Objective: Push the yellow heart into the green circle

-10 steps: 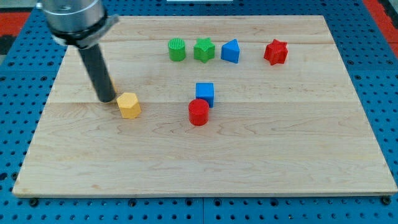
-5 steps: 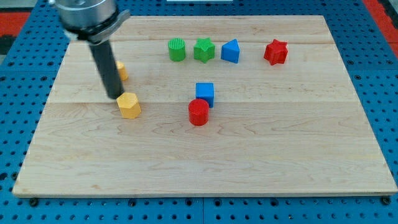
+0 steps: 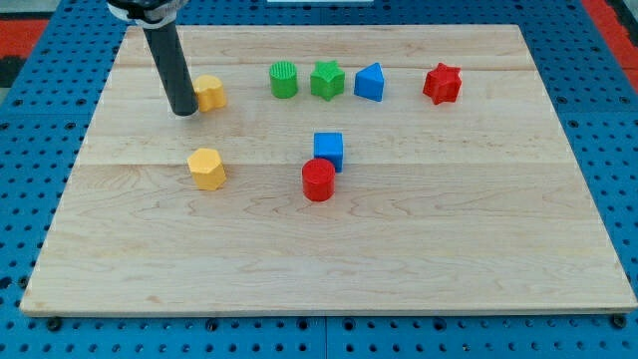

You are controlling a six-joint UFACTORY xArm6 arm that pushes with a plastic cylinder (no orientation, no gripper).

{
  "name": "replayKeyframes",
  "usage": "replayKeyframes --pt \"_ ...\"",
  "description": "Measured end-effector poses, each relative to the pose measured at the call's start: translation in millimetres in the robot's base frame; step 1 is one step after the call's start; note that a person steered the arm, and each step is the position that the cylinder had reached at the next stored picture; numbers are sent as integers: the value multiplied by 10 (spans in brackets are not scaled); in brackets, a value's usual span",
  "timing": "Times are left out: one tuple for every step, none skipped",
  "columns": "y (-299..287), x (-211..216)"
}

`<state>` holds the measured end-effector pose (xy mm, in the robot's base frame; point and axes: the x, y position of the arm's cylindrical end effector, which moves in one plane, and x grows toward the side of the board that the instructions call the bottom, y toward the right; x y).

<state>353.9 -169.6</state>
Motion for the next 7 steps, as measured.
replayKeyframes --pt "160 -23" --pt "354 -82" --pt "499 -82" --pt "317 -43" --pt "132 -63" --pt "132 -302" --pt "191 -307"
